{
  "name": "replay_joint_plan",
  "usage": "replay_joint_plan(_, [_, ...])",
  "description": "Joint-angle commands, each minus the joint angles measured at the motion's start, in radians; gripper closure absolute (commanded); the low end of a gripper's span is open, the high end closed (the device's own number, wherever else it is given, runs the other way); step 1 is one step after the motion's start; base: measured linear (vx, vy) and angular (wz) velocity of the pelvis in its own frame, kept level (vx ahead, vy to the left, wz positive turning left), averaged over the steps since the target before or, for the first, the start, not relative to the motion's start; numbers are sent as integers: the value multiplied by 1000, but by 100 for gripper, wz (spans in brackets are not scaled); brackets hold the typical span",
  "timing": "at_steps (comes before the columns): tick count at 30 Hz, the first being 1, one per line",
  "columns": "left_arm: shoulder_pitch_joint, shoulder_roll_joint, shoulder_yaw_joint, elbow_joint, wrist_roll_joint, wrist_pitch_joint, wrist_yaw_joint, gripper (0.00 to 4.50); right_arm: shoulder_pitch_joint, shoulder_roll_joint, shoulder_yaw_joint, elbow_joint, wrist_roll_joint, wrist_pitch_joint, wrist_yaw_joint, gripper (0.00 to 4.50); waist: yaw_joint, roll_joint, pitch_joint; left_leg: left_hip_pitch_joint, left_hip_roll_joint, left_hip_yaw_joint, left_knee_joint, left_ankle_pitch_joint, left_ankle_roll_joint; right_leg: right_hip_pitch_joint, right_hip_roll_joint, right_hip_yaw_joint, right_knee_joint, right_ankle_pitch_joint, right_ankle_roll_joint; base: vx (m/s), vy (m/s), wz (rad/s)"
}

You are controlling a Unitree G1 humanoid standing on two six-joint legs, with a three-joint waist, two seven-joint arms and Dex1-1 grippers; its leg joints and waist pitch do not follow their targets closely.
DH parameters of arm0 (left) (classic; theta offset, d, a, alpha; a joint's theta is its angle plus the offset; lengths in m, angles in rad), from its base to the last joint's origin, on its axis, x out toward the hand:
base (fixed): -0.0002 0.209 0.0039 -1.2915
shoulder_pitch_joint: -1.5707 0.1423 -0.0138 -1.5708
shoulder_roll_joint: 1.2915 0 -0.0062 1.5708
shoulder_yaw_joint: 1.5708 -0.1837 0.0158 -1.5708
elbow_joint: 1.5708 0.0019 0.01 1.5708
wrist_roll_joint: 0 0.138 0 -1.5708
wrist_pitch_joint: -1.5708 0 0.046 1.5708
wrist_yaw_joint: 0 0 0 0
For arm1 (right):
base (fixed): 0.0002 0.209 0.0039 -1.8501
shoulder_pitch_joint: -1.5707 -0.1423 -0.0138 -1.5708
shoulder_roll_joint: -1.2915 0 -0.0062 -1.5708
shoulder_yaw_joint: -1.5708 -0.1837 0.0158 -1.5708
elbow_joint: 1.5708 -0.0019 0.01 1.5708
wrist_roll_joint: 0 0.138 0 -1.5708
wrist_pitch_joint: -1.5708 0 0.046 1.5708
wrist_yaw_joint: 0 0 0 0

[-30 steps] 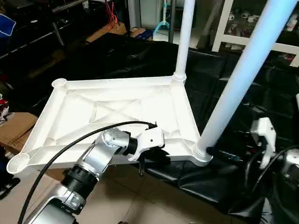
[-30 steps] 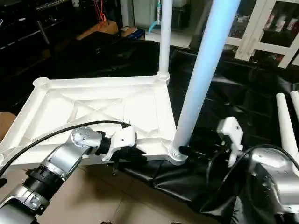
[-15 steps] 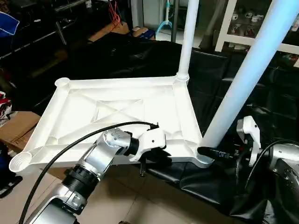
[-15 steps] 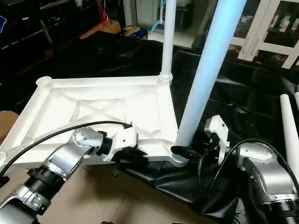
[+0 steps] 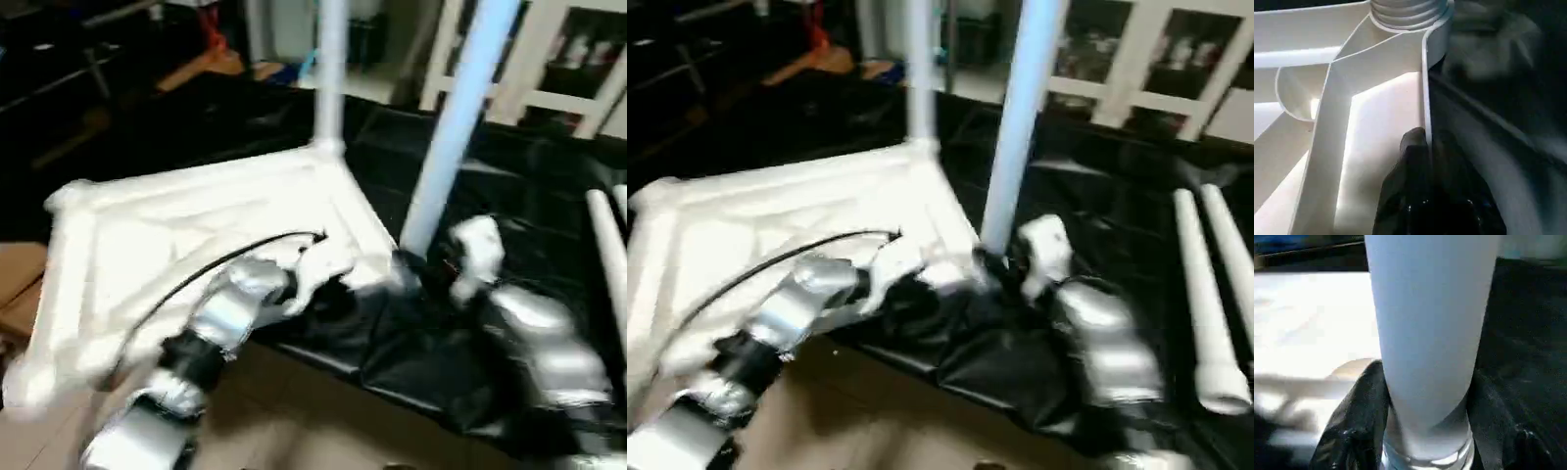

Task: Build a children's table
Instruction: Rotate leg to tighten

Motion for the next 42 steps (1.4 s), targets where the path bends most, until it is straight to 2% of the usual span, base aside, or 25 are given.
replay_joint_plan(1, [-39, -72, 8, -12, -40, 64, 53, 450, -22, 58, -16, 159, -86, 13, -222, 257, -7, -8, -49, 29, 101, -75, -109, -379, -84, 9, -77, 51, -79, -344, -206, 0, 0, 0])
replay_joint_plan(2, [-48, -89, 16, -8, -44, 80, 71, 450, -41, 86, -15, 184, -101, -1, -269, 257, -16, -9, -55, 22, 98, -78, -108, -361, -79, 18, -82, 48, -79, -306, -213, 0, 0, 0])
replay_joint_plan(4, [-59, -108, 27, -1, -47, 87, 101, 450, -68, 109, -6, 219, -116, -21, -303, 257, -20, -7, -57, 20, 97, -72, -104, -323, -46, 20, -81, 49, -80, -236, -223, 0, 0, 0])
replay_joint_plan(5, [-59, -108, 27, -1, -47, 87, 101, 450, -68, 109, -6, 219, -116, -21, -303, 257, -22, -8, -58, 16, 96, -72, -103, -307, -33, 26, -80, 47, -78, -215, -226, 0, 0, 0])
replay_joint_plan(6, [-79, -131, 42, 16, -45, 85, 133, 450, -118, 150, 2, 278, -126, -68, -330, 257, -19, -13, -61, 13, 97, -69, -100, -266, 0, 31, -82, 48, -76, -174, -233, 0, 0, 0])
replay_joint_plan(7, [-86, -138, 49, 21, -45, 81, 142, 450, -145, 168, 15, 307, -127, -89, -312, 257, -24, -17, -62, 9, 95, -67, -96, -238, 24, 31, -84, 47, -73, -158, -247, 0, 0, 0])
replay_joint_plan(9, [-83, -134, 50, 14, -42, 87, 140, 450, -158, 189, 21, 313, -103, -118, -254, 258, -21, -13, -66, 9, 96, -67, -89, -199, 55, 37, -89, 46, -71, -142, -257, 0, 0, 0])
replay_joint_plan(11, [-78, -130, 50, 8, -37, 96, 141, 450, -158, 200, 19, 313, -91, -139, -224, 258, -15, -13, -67, 8, 98, -64, -84, -135, 94, 38, -86, 46, -62, -73, -269, 0, 0, 0])
replay_joint_plan(12, [-74, -126, 50, 5, -35, 102, 142, 450, -153, 198, 24, 305, -97, -166, -210, 258, -12, -13, -70, 9, 100, -64, -80, -77, 122, 40, -86, 45, -52, -16, -280, 0, 0, 0])
replay_joint_plan(14, [-62, -110, 48, -4, -32, 95, 132, 450, -141, 178, 35, 273, -104, -183, -184, 202, -7, -15, -72, 11, 102, -63, -75, -28, 155, 40, -84, 42, -44, 31, -292, 0, 0, 0])
replay_joint_plan(16, [-52, -91, 40, -6, -30, 68, 113, 450, -127, 156, 32, 234, -97, -184, -166, 182, 0, -14, -72, 10, 101, -61, -71, -12, 187, 40, -86, 43, -44, 31, -295, 0, 0, 0])
replay_joint_plan(18, [-35, -52, 21, -2, -25, 3, 66, 450, -95, 111, 15, 158, -86, -188, -144, 168, 6, -15, -70, 12, 102, -61, -72, -25, 189, 38, -82, 42, -48, -7, -284, 0, 0, 0])
replay_joint_plan(20, [-28, -35, 15, -1, -23, -19, 46, 450, -74, 84, 13, 120, -81, -183, -115, 154, 13, -15, -67, 14, 103, -61, -76, -53, 179, 35, -81, 43, -53, -46, -274, 0, 0, 0])
replay_joint_plan(21, [-11, -5, 2, -5, -23, -75, -4, 450, -33, 40, 0, 55, -54, -159, -52, 145, 17, -16, -66, 16, 103, -60, -78, -78, 167, 35, -79, 43, -56, -72, -268, 0, 0, 0])
replay_joint_plan(22, [-9, 0, -1, -6, -24, -83, -12, 450, -27, 33, -2, 46, -51, -156, -44, 145, 20, -11, -64, 17, 105, -61, -82, -105, 153, 35, -79, 44, -59, -94, -262, 0, 0, 0])
replay_joint_plan(23, [5, 21, -10, -15, -30, -124, -56, 450, 2, -5, -7, 9, -41, -150, 1, 139, 23, -13, -63, 17, 105, -61, -82, -113, 149, 36, -79, 45, -60, -101, -257, 0, 0, 0])
replay_joint_plan(24, [35, 62, -27, -42, -51, -196, -149, 450, 55, -86, -13, -48, -4, -126, 121, 126, 33, -8, -62, 21, 107, -62, -85, -127, 142, 35, -80, 47, -61, -109, -248, 0, 0, 0])
replay_joint_plan(25, [50, 88, -38, -61, -56, -205, -190, 450, 89, -153, -13, -70, 13, -137, 217, 114, 44, -11, -63, 23, 109, -60, -85, -142, 141, 37, -81, 47, -60, -112, -241, 0, 0, 0])
replay_joint_plan(27, [61, 106, -47, -73, -56, -213, -213, 450, 121, -217, -12, -92, 33, -145, 320, 106, 51, -6, -60, 21, 110, -58, -87, -154, 137, 33, -82, 50, -60, -117, -239, 0, 0, 0])
replay_joint_plan(28, [65, 111, -48, -76, -57, -218, -217, 450, 135, -246, -11, -99, 38, -147, 360, 106, 58, -5, -59, 25, 110, -57, -88, -170, 127, 32, -82, 49, -64, -141, -237, 0, 0, 0])
replay_joint_plan(29, [72, 115, -44, -91, -79, -216, -237, 450, 169, -302, -10, -124, 70, -146, 455, 106, 58, -6, -58, 26, 109, -55, -88, -178, 122, 29, -81, 50, -66, -151, -237, 0, 0, 0])
replay_joint_plan(31, [84, 115, -36, -125, -117, -201, -274, 450, 207, -361, -9, -147, 103, -154, 560, 106, 61, -8, -53, 21, 111, -59, -93, -209, 105, 36, -85, 52, -70, -190, -233, 0, 0, 0])
replay_joint_plan(34, [93, 116, -33, -149, -141, -202, -306, 450, 222, -381, -22, -162, 130, -141, 601, 106, 52, -9, -53, 16, 110, -63, -96, -224, 101, 35, -84, 50, -71, -223, -228, 0, 0, 0])
replay_joint_plan(37, [101, 123, -35, -162, -148, -218, -331, 450, 231, -401, -23, -180, 167, -123, 656, 106, 52, -11, -53, 20, 108, -62, -93, -225, 103, 32, -86, 51, -77, -247, -224, 0, 0, 0])
replay_joint_plan(42, [104, 125, -37, -167, -152, -225, -347, 450, 202, -385, -14, -170, 199, -119, 694, 106, 55, -8, -56, 20, 109, -62, -92, -185, 115, 30, -81, 49, -72, -216, -223, 0, 0, 0])
